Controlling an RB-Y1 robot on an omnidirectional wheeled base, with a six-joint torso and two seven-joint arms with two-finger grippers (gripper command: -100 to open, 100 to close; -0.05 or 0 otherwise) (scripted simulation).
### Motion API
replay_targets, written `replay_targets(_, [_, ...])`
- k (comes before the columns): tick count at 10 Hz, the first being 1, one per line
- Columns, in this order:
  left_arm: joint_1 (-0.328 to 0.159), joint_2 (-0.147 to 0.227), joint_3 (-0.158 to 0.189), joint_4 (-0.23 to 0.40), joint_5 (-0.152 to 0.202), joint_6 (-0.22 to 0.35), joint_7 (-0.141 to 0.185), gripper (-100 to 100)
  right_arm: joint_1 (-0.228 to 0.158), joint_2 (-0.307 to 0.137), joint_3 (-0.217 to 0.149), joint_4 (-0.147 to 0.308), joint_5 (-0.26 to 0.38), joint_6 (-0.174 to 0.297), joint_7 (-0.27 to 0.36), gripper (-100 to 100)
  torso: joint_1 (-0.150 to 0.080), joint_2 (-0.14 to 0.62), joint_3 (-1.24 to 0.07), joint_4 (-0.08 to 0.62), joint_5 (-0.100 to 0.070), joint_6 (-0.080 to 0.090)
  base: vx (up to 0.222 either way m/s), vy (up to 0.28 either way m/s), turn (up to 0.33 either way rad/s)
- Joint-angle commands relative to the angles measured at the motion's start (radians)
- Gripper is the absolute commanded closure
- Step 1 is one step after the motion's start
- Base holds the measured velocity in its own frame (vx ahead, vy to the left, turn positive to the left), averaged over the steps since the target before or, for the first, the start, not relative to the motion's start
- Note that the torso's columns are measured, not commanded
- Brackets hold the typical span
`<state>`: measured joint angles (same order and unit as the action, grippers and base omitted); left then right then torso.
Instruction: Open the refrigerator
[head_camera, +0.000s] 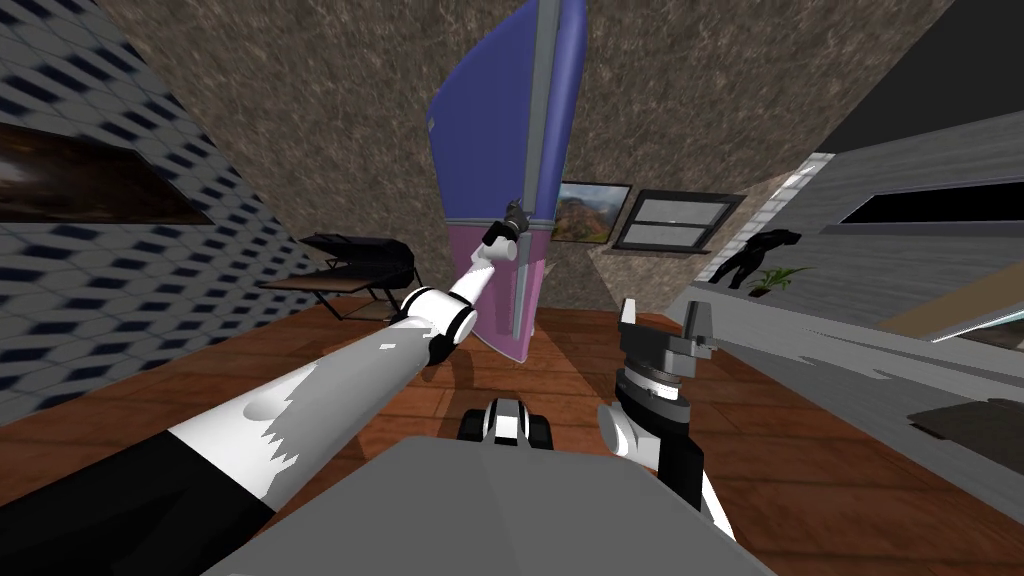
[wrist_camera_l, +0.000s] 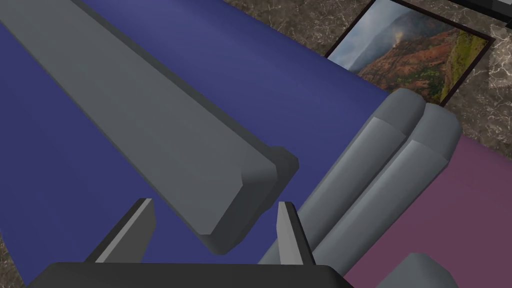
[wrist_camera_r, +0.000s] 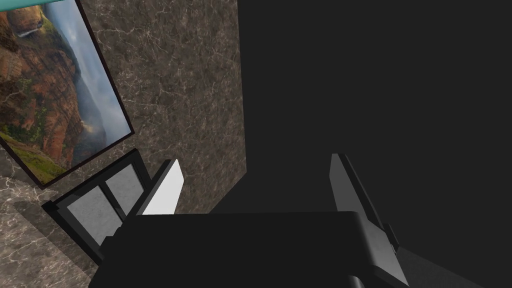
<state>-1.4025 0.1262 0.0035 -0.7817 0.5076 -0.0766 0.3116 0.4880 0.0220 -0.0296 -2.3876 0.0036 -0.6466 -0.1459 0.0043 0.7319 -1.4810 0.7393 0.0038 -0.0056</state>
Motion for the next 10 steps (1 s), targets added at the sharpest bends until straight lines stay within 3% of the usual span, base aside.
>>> replay_targets(1, [-0.005, -0.02, -0.026, -0.03, 0.016, 0.004, 0.019, 100, 0.0, 0.0, 0.0, 0.0, 0.0, 0.0, 0.0, 0, 0.004, 0.001, 0.001, 0.0, 0.001, 0.001, -0.124, 0.258, -0.083])
replay_targets(7, [-0.012, -0.059, -0.074, -0.06, 0.041, 0.015, 0.047, 100, 0.0, 0.0, 0.0, 0.0, 0.0, 0.0, 0.0, 0, 0.002, 0.009, 0.007, -0.001, -0.001, 0.004, -0.106, 0.279, -0.055])
replay_targets(10, [-0.016, -0.075, -0.103, -0.051, 0.05, 0.01, 0.06, 100, 0.0, 0.0, 0.0, 0.0, 0.0, 0.0, 0.0, 0, -0.005, 0.001, 0.001, -0.001, -0.004, 0.006, -0.033, 0.171, -0.04])
